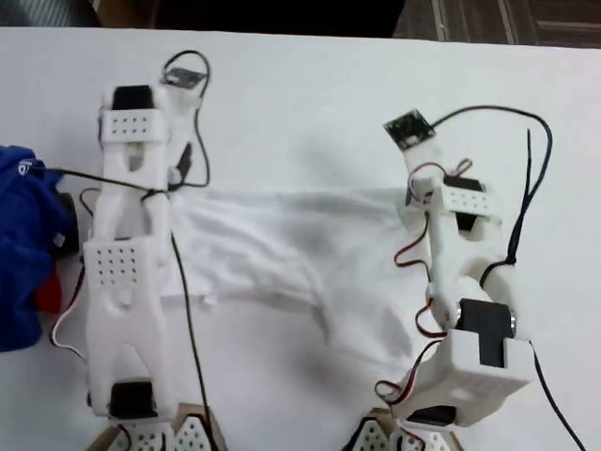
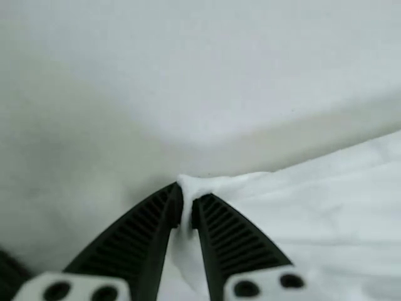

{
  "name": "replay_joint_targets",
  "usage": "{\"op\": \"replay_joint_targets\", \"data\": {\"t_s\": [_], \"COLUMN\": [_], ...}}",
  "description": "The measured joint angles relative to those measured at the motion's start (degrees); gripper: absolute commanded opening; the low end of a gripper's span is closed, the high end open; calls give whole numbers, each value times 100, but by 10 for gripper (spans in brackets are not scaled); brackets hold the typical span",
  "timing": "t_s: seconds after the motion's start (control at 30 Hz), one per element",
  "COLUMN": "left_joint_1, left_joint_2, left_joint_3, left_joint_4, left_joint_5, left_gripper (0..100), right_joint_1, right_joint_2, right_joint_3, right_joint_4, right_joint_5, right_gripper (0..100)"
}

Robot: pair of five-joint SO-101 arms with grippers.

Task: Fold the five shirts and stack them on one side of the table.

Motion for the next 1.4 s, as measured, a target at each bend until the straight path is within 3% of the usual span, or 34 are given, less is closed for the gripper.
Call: {"op": "replay_joint_targets", "data": {"t_s": [0.13, 0.5, 0.77, 0.97, 1.2, 1.4], "left_joint_1": [-35, 35, 97, -53, -229, -185], "left_joint_2": [0, -633, 97, 607, 967, 1020], "left_joint_3": [0, -448, -123, -352, -598, -1143], "left_joint_4": [0, -35, -1090, -888, -615, -123], "left_joint_5": [-211, -229, -229, -281, -475, -475], "left_gripper": [242, 226, 226, 226, 225, 225], "right_joint_1": [26, -123, -624, -607, -44, -9], "right_joint_2": [0, -976, -1433, -1468, -1477, -1477], "right_joint_3": [-62, 114, 1556, 2497, 2549, 2549], "right_joint_4": [237, 765, 360, -246, -677, -747], "right_joint_5": [-9, -9, -9, 431, 563, 563], "right_gripper": [22, 22, 22, 22, 22, 22]}}
